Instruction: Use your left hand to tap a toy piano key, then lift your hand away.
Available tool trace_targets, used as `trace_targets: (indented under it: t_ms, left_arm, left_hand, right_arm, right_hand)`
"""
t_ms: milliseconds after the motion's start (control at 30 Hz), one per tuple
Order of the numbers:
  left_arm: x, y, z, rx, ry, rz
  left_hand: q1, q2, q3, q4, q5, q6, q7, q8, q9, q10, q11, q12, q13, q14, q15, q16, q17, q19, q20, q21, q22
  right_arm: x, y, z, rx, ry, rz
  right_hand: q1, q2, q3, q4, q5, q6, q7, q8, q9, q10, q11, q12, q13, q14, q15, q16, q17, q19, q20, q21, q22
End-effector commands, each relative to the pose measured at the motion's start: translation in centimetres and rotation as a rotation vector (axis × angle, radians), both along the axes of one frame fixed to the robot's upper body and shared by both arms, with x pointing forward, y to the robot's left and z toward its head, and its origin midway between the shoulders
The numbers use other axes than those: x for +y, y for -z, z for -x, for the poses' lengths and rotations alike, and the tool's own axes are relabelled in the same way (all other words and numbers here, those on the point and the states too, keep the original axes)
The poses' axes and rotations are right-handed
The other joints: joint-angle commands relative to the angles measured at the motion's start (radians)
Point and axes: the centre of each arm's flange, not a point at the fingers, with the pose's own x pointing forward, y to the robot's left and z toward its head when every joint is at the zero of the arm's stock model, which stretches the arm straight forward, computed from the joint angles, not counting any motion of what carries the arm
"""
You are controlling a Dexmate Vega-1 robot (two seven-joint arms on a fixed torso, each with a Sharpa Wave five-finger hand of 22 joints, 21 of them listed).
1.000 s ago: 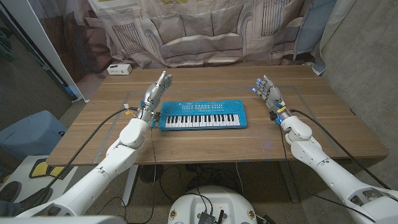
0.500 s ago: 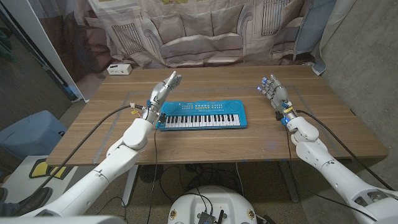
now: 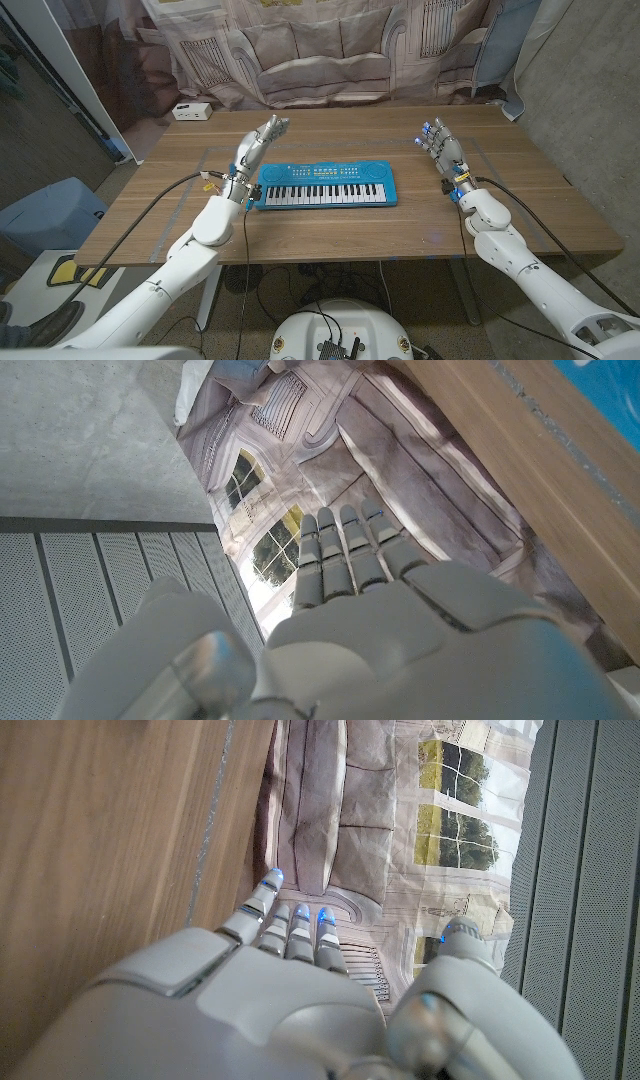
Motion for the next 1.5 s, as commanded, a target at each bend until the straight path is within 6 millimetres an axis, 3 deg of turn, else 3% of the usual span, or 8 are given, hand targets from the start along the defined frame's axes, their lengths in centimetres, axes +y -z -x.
trace_targets:
  t_ms: [33,333,533,1500]
  left_arm:
    - [0.2,0.5,0.8,-0.096,-0.098,-0.012]
    - [-0.4,0.8,0.6,-0.127,-0.04,-0.034]
    - [-0.8,0.8,1.5,-0.165,-0.055,-0.081]
    - [0.1,1.9,3.6,-0.237,-0.118,-0.248]
  left_hand:
    - [0.011,-0.004,-0.005,-0.001,-0.002,0.012,-0.001,0.004,0.004,0.007,-0.003,0.004,0.0,0.011,0.0,0.005,0.005,0.011,-0.001,0.004,0.003]
    - [0.015,-0.004,-0.006,-0.003,-0.002,0.023,0.001,0.003,0.004,0.011,0.0,0.001,0.0,0.015,0.001,0.001,0.004,0.026,-0.006,0.004,0.003]
    - [0.016,-0.004,-0.006,-0.004,-0.002,0.024,0.001,0.001,0.004,0.009,0.004,-0.002,0.0,0.014,-0.001,-0.001,0.004,0.028,-0.007,0.002,0.003]
    - [0.028,-0.002,-0.009,-0.011,-0.001,0.028,-0.003,-0.012,0.005,0.008,-0.008,-0.015,0.001,0.012,-0.003,-0.016,0.005,0.034,0.002,-0.014,0.003]
  right_arm:
    - [0.9,0.3,0.9,-0.009,0.02,-0.011]
    - [1.5,0.3,1.4,-0.021,0.039,-0.021]
    - [2.1,0.3,1.7,-0.025,0.041,-0.022]
    - [5.3,1.0,3.5,-0.023,0.067,-0.018]
  right_hand:
    - [-0.001,0.005,-0.003,-0.003,0.007,0.007,0.007,-0.002,0.002,0.006,0.003,0.0,0.004,0.001,0.007,-0.003,0.002,0.003,0.0,-0.006,0.006]
    - [0.0,0.008,-0.002,-0.004,0.008,0.004,0.008,-0.005,0.002,-0.003,0.0,-0.006,0.005,-0.001,0.006,-0.005,0.0,0.007,-0.002,-0.01,0.006]
    - [0.0,0.009,-0.003,-0.005,0.008,0.003,0.009,-0.006,0.002,-0.003,0.001,-0.007,0.005,-0.001,0.007,-0.005,-0.001,0.008,-0.002,-0.012,0.006]
    - [-0.002,0.012,-0.006,-0.006,0.007,0.007,0.009,-0.008,0.002,0.0,0.004,-0.01,0.005,-0.001,0.008,-0.008,-0.004,0.011,0.003,-0.024,0.006]
